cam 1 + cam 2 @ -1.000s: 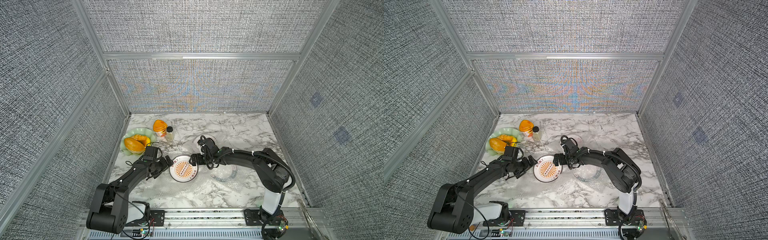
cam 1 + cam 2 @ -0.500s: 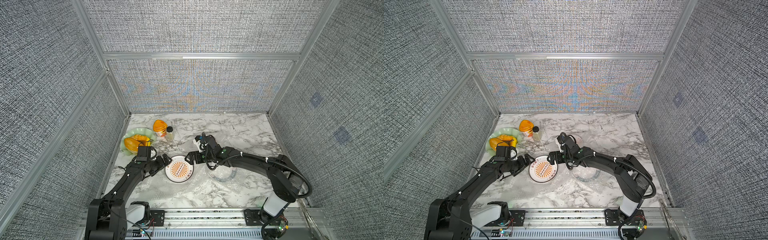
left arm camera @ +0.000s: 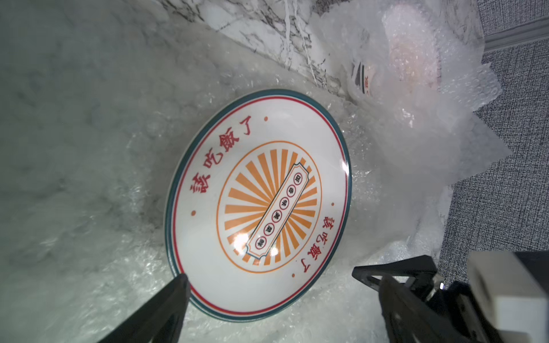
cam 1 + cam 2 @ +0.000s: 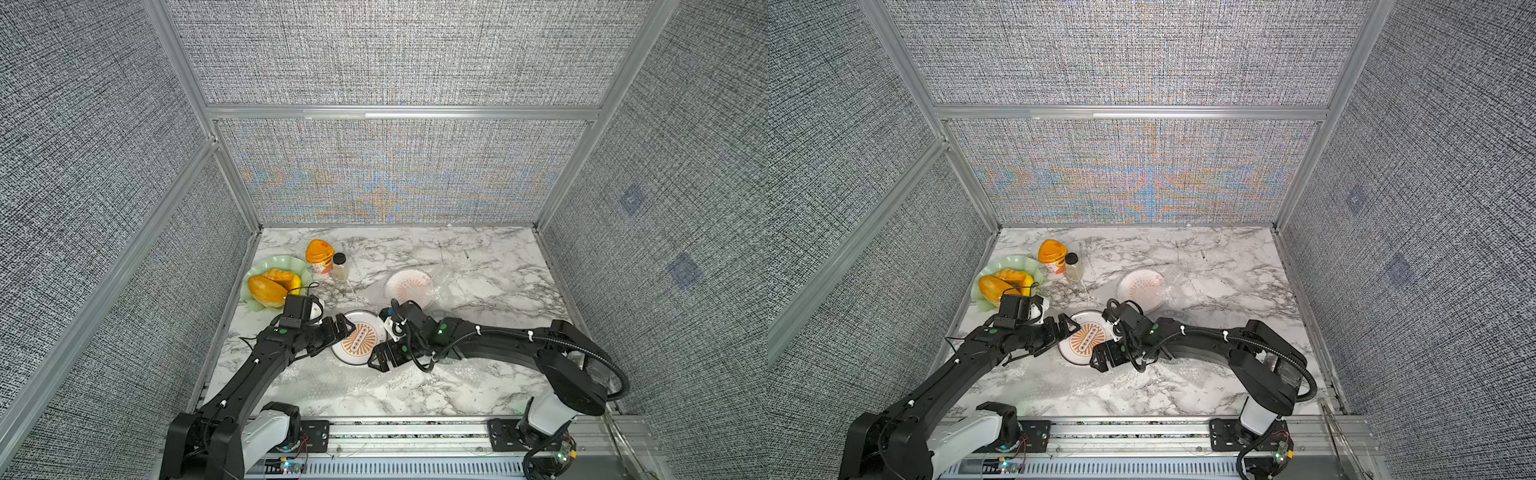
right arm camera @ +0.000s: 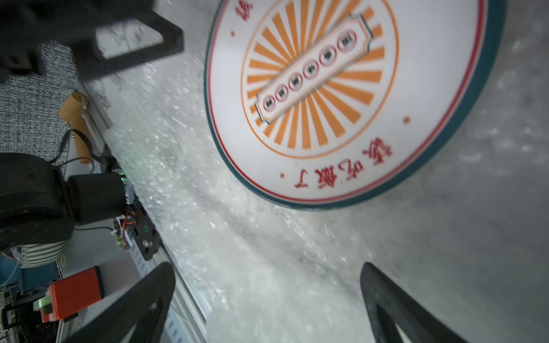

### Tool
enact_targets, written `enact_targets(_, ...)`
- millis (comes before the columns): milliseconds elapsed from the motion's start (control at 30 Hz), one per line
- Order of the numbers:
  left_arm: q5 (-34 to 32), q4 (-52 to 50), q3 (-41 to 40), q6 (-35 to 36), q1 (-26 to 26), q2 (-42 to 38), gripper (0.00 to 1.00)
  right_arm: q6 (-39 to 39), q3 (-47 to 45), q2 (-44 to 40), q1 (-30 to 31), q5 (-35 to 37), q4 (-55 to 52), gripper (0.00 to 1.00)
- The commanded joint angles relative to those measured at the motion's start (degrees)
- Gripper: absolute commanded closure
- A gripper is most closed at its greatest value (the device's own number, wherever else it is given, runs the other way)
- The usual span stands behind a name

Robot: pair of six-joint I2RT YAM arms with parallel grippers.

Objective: Unpack dinner plates from bubble wrap
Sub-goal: Unwrap the bubble wrap at the center of the board.

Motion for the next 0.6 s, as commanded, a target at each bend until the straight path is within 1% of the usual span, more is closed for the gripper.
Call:
enact_targets(0,-1.3,-1.3,0.7,0.5,0.0,0.0,0.01,4.4,-5.0,-1.4,0.2,-0.6,2.9,0.01)
enact_targets(167,-4.0,-1.7,0.3,-0.7,-0.1,0.7,0.01,8.8,-11.5,-0.9,1.2,-0.7,8.9,0.01)
enact_targets(267,-3.5,-1.3,0.2,-0.9,-0.1,0.8,0.01,11.2,-13.7,-1.6,2.3,1.2,9.5,0.01)
enact_targets(333,-3.9,-1.8,0.3,-0.9,-0.1,0.7,0.01,12.6,-15.7,-4.8,2.4,3.2,9.1,0.01)
enact_targets(433,-4.1,-1.7,0.0,-1.0,-0.1,0.3,0.01,12.5,-16.9,-13.4,2.4,9.9,4.1,0.01)
enact_targets(500,-4.1,-1.3,-0.2,-1.1,-0.1,0.3,0.01,11.4,-15.3,-17.4,2.2,13.8,1.2,0.01)
enact_targets(567,-3.9,-1.1,-0.2,-1.2,-0.2,0.7,0.01,9.1,-12.0,-18.4,1.4,14.0,-1.2,0.01)
